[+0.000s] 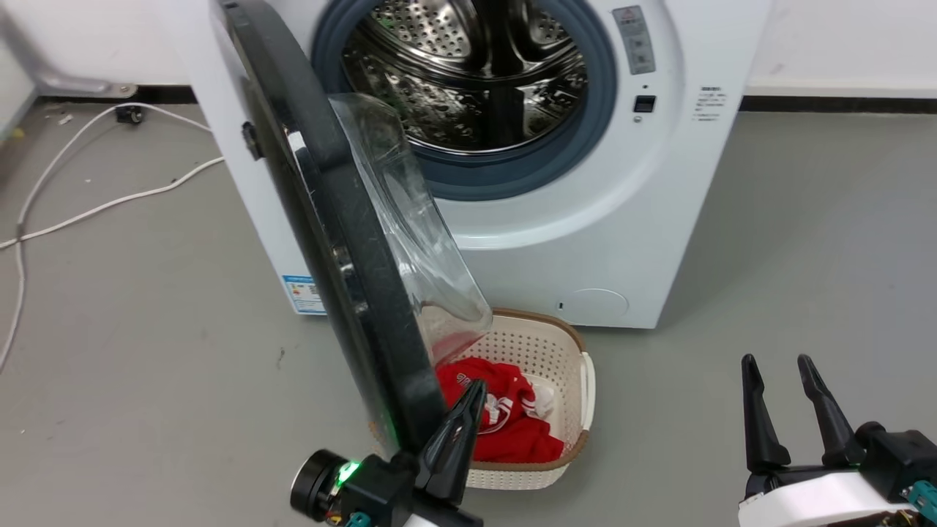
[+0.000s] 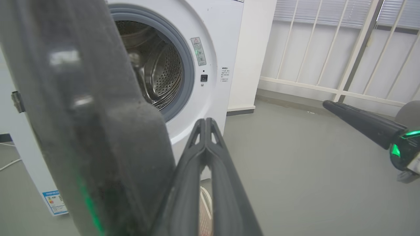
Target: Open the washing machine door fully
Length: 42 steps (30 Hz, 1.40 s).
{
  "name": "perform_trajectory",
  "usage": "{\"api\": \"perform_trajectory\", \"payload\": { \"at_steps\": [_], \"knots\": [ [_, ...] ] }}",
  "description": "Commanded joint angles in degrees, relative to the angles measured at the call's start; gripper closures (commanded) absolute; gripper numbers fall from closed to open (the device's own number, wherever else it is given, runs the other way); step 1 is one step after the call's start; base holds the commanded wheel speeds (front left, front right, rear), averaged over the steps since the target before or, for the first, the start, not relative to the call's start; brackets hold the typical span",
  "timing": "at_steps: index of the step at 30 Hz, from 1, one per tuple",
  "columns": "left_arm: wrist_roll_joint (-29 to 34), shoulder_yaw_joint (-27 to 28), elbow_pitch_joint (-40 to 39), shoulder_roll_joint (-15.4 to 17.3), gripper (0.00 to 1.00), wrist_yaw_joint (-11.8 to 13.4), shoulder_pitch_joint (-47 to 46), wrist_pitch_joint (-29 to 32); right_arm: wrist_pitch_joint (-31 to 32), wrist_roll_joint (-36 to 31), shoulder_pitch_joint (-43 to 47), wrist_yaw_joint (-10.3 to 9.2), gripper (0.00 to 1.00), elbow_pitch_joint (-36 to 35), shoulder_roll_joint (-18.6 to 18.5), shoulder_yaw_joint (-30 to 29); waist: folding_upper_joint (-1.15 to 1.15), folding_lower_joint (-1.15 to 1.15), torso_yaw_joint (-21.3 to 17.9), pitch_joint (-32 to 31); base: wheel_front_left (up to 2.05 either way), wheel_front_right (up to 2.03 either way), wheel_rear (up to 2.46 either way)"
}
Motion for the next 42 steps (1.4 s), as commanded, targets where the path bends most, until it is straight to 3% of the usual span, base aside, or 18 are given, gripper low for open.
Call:
{"api": "perform_trajectory", "payload": {
  "at_steps": [1,12,19,29,42],
  "knots": [
    [-0.28,1.72,0.34,1.47,1.00,1.08,1.40,0.27,-0.11,0.00,1.05,-0.02,0.00,-0.18,0.14,-0.16,0.00,0.00,2.02,-0.59,0.00,0.00,0.00],
    [0.15,3.53,-3.14,1.35,1.00,3.03,5.12,0.20,1.15,-0.96,1.49,-0.02,0.00,-2.29,0.11,-1.18,0.00,0.00,12.86,-0.48,0.00,0.00,0.00],
    [-0.47,7.88,-3.68,2.71,1.00,4.34,5.55,0.20,1.51,-0.71,1.09,-0.02,0.00,-2.82,0.09,-0.49,0.00,0.00,17.77,0.07,0.00,0.00,0.00],
    [-2.73,18.06,-2.23,6.50,1.00,4.80,1.95,0.07,2.06,-1.38,0.24,-0.02,0.00,-2.77,0.09,0.02,0.00,0.00,18.72,1.28,0.00,0.00,0.00],
    [-4.85,29.46,5.98,12.02,1.00,2.43,-5.08,0.09,4.30,-3.17,-0.28,-0.02,0.00,-4.86,0.09,-0.39,0.00,0.00,15.29,3.45,0.00,0.00,0.00]
  ]
}}
